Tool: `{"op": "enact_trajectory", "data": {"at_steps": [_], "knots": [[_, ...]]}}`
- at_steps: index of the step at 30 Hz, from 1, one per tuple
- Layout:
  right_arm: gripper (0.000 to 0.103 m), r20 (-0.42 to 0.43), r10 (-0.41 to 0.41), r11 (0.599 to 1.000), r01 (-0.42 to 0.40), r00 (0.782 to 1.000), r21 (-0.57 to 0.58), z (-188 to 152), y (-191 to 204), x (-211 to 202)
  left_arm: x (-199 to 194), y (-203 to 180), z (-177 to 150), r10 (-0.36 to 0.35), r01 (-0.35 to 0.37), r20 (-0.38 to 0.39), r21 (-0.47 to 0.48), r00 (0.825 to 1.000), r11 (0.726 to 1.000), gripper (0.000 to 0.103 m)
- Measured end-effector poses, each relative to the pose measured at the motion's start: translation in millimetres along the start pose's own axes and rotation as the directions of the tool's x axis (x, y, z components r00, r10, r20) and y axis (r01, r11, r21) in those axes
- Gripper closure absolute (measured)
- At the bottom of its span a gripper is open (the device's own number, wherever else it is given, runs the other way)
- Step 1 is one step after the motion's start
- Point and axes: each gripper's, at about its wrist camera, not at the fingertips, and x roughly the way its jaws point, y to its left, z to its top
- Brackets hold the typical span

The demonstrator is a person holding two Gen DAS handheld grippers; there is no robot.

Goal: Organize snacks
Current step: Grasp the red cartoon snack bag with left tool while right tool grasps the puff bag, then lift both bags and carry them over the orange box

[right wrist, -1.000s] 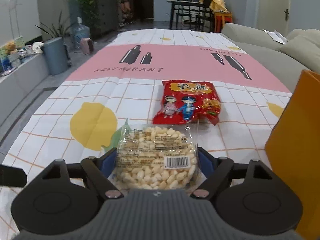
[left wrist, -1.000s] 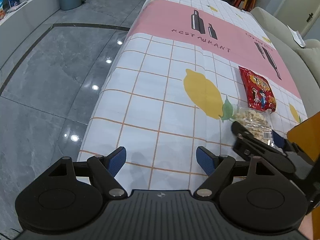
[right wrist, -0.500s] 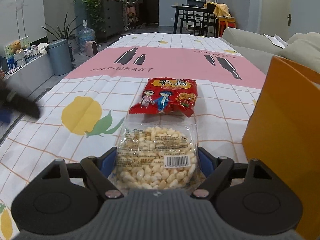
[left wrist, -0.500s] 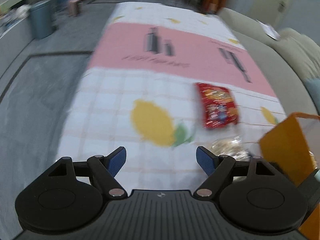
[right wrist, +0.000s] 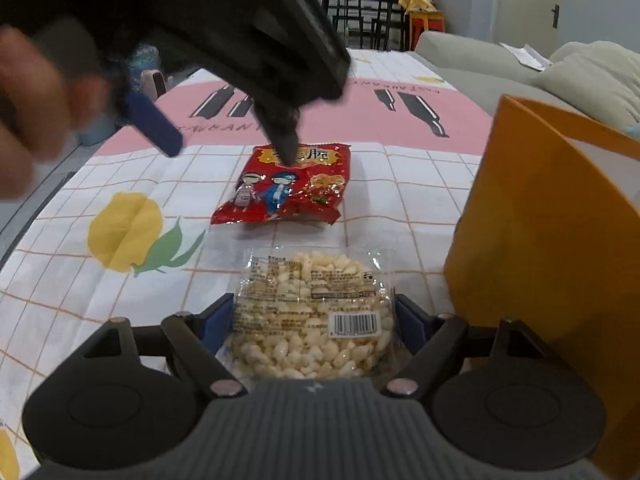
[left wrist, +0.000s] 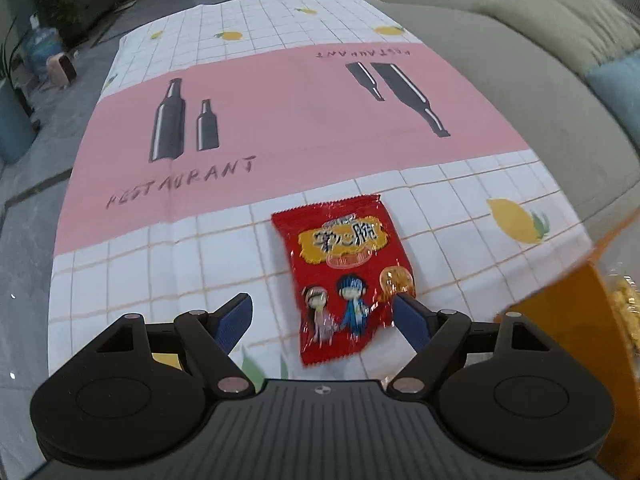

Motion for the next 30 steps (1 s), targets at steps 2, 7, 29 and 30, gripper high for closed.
{"op": "enact_trajectory", "data": {"at_steps": [2, 7, 29, 30], "knots": [[0.022, -0.004, -0.013, 1.000, 0.013, 1.000, 0.010, 2.0, 1.0, 2.3, 10.3, -5.4, 4.7, 0.003, -0.003, 0.005, -0.006, 1.000, 1.000, 0.009], [0.022, 0.016, -0.017, 1.000, 0.016, 1.000, 0.010, 0.5, 1.1, 2.7, 34.0, -9.9, 17.1, -0.034, 0.032, -0.041, -0.049, 0.999, 0.998, 0.009], [0.023, 0.033, 0.040, 0.998, -0.039, 0.999, -0.043, -17.7, -0.7, -19.2, -20.0, 92.9, -83.0, -0.081, 0.064, -0.081, -0.194, 0.993, 0.979, 0.063], [0.023, 0.030, 0.044, 0.998, -0.042, 0.999, -0.044, -19.0, 0.1, -21.3, -26.6, 96.3, -92.5, -0.073, 0.054, -0.081, -0.209, 0.994, 0.976, 0.063]]}}
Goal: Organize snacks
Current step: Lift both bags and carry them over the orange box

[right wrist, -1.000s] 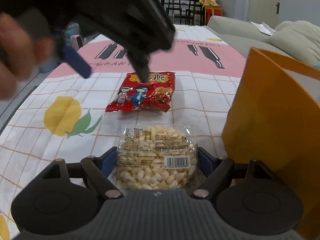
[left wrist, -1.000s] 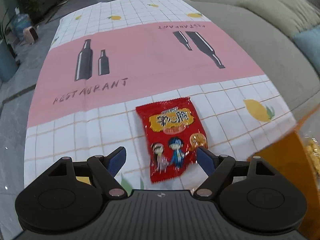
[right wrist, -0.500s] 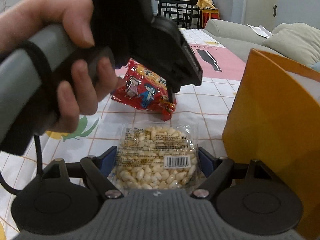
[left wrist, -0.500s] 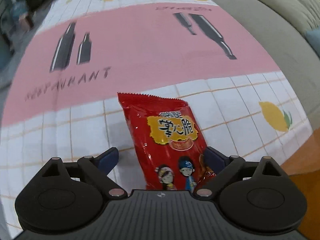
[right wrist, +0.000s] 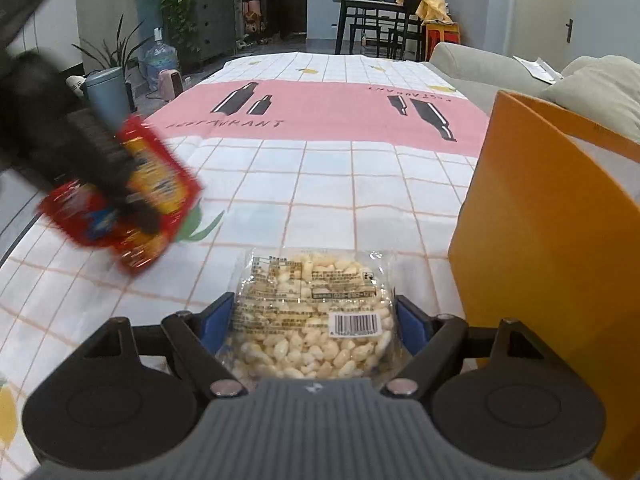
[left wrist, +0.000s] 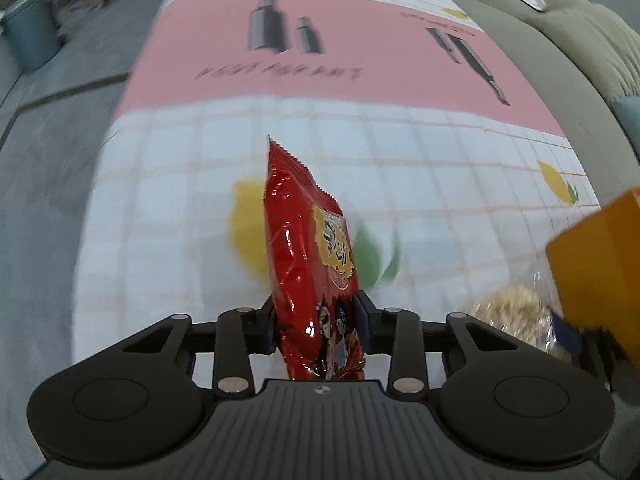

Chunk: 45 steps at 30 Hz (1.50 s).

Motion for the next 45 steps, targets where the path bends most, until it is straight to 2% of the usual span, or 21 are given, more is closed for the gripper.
{"op": "enact_trajectory", "data": {"at_steps": [3, 6, 8, 10, 12, 17, 19, 23, 30, 32, 34, 36, 41, 45], "knots": [[0.023, -0.002, -0.003, 1.000, 0.003, 1.000, 0.001, -5.0, 4.1, -6.8, -16.4, 4.8, -30.7, 0.033, -0.033, 0.005, -0.007, 0.999, 0.999, 0.064], [0.023, -0.026, 0.007, 1.000, -0.007, 1.000, -0.005, -7.2, 12.7, -12.4, -27.5, 2.5, -53.9, 0.033, -0.033, 0.005, -0.031, 0.999, 0.999, 0.064], [0.023, -0.047, 0.016, 1.000, -0.017, 0.999, -0.011, -10.6, 18.4, -18.1, -31.0, 1.7, -67.7, 0.013, -0.012, 0.015, -0.075, 1.000, 0.997, 0.065], [0.023, -0.064, 0.022, 1.000, -0.023, 0.998, -0.012, -12.4, 20.3, -20.7, -33.1, 2.7, -78.5, -0.033, 0.036, 0.024, -0.124, 0.999, 0.992, 0.073], [0.023, -0.079, 0.035, 0.999, -0.036, 0.996, -0.013, -16.8, 22.4, -27.1, -34.9, 2.0, -83.5, -0.072, 0.075, 0.020, -0.148, 0.997, 0.986, 0.074], [0.024, -0.116, 0.045, 0.999, -0.044, 0.992, 0.010, -23.8, 20.6, -39.6, -40.6, -2.9, -94.6, -0.021, 0.023, 0.015, -0.128, 1.000, 0.991, 0.074], [0.024, -0.116, 0.048, 0.998, -0.043, 0.992, 0.043, -24.7, 17.3, -45.4, -45.9, -5.1, -100.3, -0.021, 0.024, 0.028, -0.104, 0.999, 0.994, 0.074], [0.024, -0.081, 0.063, 0.994, -0.055, 0.995, 0.090, -21.3, 12.2, -62.3, -60.3, -3.4, -103.6, -0.052, 0.059, 0.070, -0.109, 0.996, 0.992, 0.074], [0.024, 0.011, 0.106, 0.989, -0.107, 0.994, 0.098, -2.6, 3.7, -99.7, -93.2, -5.6, -104.0, -0.037, 0.053, 0.137, -0.114, 0.990, 0.992, 0.074], [0.024, 0.041, 0.147, 0.981, -0.151, 0.988, 0.122, 4.1, -2.3, -109.8, -106.9, -9.9, -104.8, -0.025, 0.045, 0.182, -0.108, 0.983, 0.993, 0.074], [0.024, 0.060, 0.228, 0.960, -0.234, 0.972, 0.156, 9.4, -12.3, -120.5, -119.5, -15.7, -103.5, -0.044, 0.066, 0.211, -0.099, 0.976, 0.993, 0.074], [0.024, 0.099, 0.257, 0.946, -0.272, 0.961, 0.177, 14.4, -22.1, -133.7, -132.8, -22.1, -103.2, -0.074, 0.101, 0.234, -0.106, 0.969, 0.989, 0.074], [0.024, 0.192, 0.229, 0.944, -0.266, 0.954, 0.195, 36.0, -57.9, -174.1, -154.6, -49.3, -99.9, -0.147, 0.178, 0.266, -0.094, 0.953, 0.980, 0.074], [0.023, 0.201, 0.169, 0.951, -0.213, 0.965, 0.225, 50.3, -100.6, -199.2, -164.0, -75.2, -95.7, -0.218, 0.241, 0.275, -0.055, 0.936, 0.969, 0.074]]}}
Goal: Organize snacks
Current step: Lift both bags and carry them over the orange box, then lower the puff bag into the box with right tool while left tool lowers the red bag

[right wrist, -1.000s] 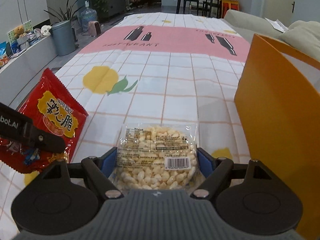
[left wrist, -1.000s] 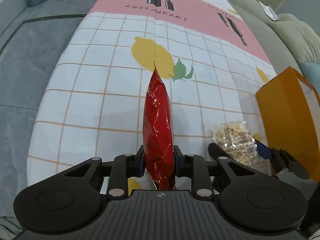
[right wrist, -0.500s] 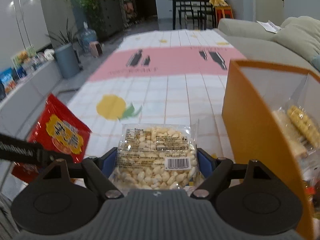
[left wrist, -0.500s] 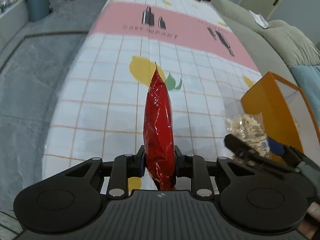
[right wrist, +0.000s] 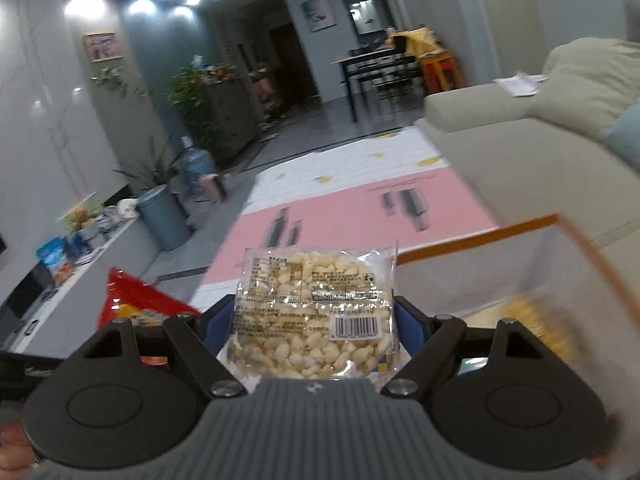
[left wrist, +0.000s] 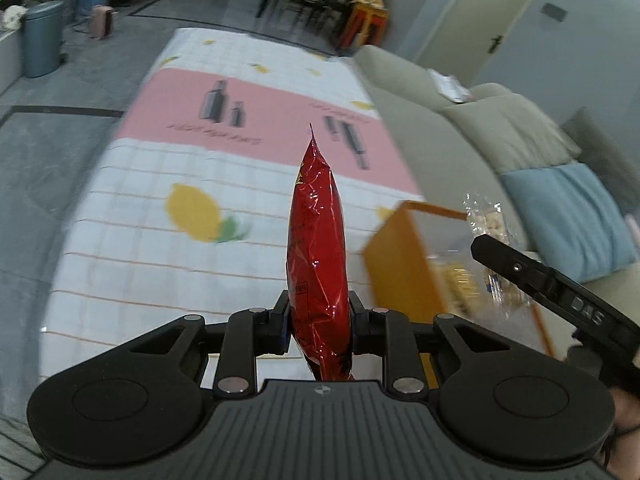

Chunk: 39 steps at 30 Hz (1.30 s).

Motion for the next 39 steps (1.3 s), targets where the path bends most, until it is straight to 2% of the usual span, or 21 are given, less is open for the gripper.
{"op": "enact_trajectory", "data": {"at_steps": [3, 5, 10, 13, 15, 18, 23, 28, 32, 34, 37, 39], "knots": [[0.023, -0.019, -0.072, 0.997, 0.071, 0.997, -0.020, 15.9, -29.2, -16.3, 2.6, -23.9, 0.9, -0.047, 0.047, -0.001, 0.027, 0.999, 0.999, 0.074], [0.023, -0.015, -0.099, 0.995, 0.100, 0.995, 0.014, 21.9, -54.6, -25.8, 7.3, -39.9, -0.1, -0.065, 0.065, -0.008, 0.050, 0.998, 0.997, 0.074], [0.023, -0.031, -0.097, 0.987, 0.100, 0.995, 0.125, 25.3, -110.1, -31.8, 24.5, -70.5, -3.4, -0.082, 0.086, -0.040, 0.094, 0.996, 0.992, 0.074], [0.023, -0.081, -0.077, 0.981, 0.090, 0.994, 0.172, 21.7, -129.9, -18.9, 32.8, -82.4, -7.8, -0.102, 0.108, -0.061, 0.104, 0.993, 0.989, 0.074], [0.023, -0.109, -0.093, 0.981, 0.110, 0.990, 0.161, 18.1, -131.2, -4.3, 41.4, -85.8, -8.9, -0.103, 0.110, -0.080, 0.096, 0.992, 0.989, 0.074], [0.023, -0.142, -0.131, 0.986, 0.144, 0.981, 0.088, 10.6, -120.7, 22.4, 48.2, -85.7, -11.1, -0.124, 0.133, -0.105, 0.088, 0.987, 0.987, 0.074], [0.023, -0.209, -0.204, 0.975, 0.180, 0.956, -0.131, -1.3, -94.7, 70.3, 52.5, -78.8, -15.8, -0.083, 0.093, -0.099, 0.101, 0.992, 0.991, 0.074], [0.018, -0.215, -0.205, 0.974, 0.176, 0.955, -0.144, -1.5, -86.8, 90.7, 50.6, -68.3, -15.2, -0.041, 0.049, -0.095, 0.088, 0.995, 0.995, 0.074], [0.014, -0.241, -0.296, 0.949, 0.256, 0.924, -0.186, -5.9, -76.2, 101.5, 43.7, -66.4, -13.1, -0.036, 0.043, -0.083, 0.093, 0.996, 0.995, 0.074], [0.010, -0.225, -0.307, 0.941, 0.259, 0.925, -0.219, -7.1, -72.5, 100.0, 41.5, -68.2, -11.4, -0.046, 0.054, -0.080, 0.096, 0.996, 0.994, 0.074], [0.009, -0.169, -0.288, 0.938, 0.241, 0.943, -0.251, -4.6, -68.9, 89.0, 36.5, -75.8, -11.4, -0.049, 0.055, -0.064, 0.109, 0.997, 0.992, 0.074], [0.009, -0.164, -0.253, 0.945, 0.208, 0.953, -0.251, -0.2, -71.6, 81.0, 32.6, -82.6, -11.6, -0.055, 0.061, -0.058, 0.109, 0.997, 0.992, 0.074]]}}
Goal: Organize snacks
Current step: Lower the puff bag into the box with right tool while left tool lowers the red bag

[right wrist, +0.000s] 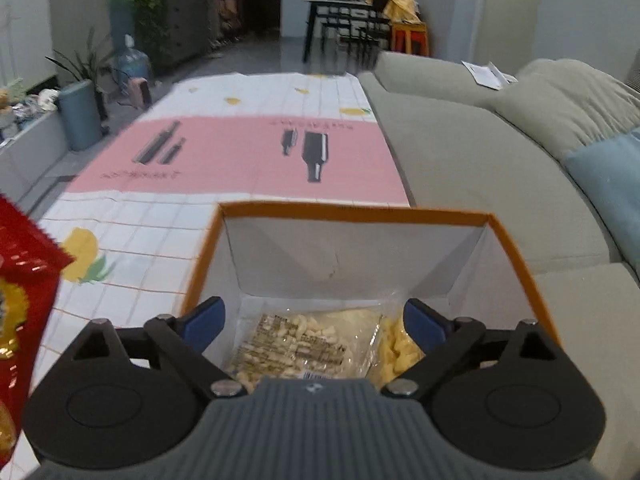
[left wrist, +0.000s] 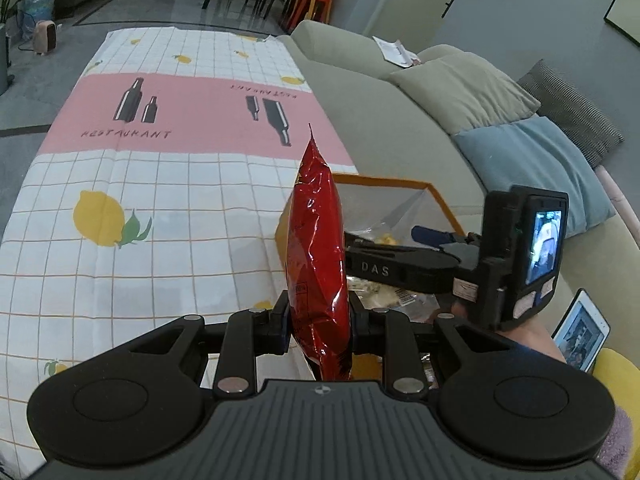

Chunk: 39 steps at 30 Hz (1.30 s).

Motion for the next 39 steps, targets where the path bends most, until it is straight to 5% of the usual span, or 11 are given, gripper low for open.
{"op": "enact_trajectory", "data": {"at_steps": [5, 14, 20, 29, 35, 38, 39], "knots": [[0.009, -0.006, 0.122, 0.991, -0.121, 0.993, 0.064, 1.1, -26.6, -21.7, -4.1, -19.9, -1.0, -0.018, 0.017, 0.012, 0.018, 1.000, 1.000, 0.074], [0.009, 0.132, 0.110, 0.979, -0.130, 0.985, 0.155, -21.4, -89.4, -73.7, 13.9, -64.3, -5.8, -0.043, 0.043, -0.013, 0.048, 0.999, 0.998, 0.076], [0.009, 0.206, 0.134, 0.930, -0.195, 0.969, 0.312, -44.7, -121.8, -84.2, 52.5, -81.9, -6.4, -0.059, 0.061, -0.076, 0.025, 0.995, 0.998, 0.076], [0.009, 0.234, 0.139, 0.913, -0.215, 0.962, 0.345, -44.9, -133.8, -77.3, 94.1, -92.7, 3.7, -0.173, 0.176, -0.203, -0.005, 0.964, 0.984, 0.076], [0.010, 0.224, 0.125, 0.916, -0.199, 0.966, 0.347, -44.5, -137.6, -73.7, 116.1, -89.1, 7.7, -0.114, 0.133, -0.258, 0.059, 0.959, 0.989, 0.075], [0.009, 0.231, 0.128, 0.913, -0.206, 0.964, 0.353, -44.4, -138.9, -74.4, 123.0, -83.0, 4.6, -0.054, 0.080, -0.276, 0.084, 0.960, 0.993, 0.067], [0.010, 0.236, 0.126, 0.913, -0.206, 0.963, 0.351, -44.1, -138.5, -74.9, 124.0, -81.1, 4.5, -0.031, 0.057, -0.276, 0.087, 0.961, 0.995, 0.057]]}}
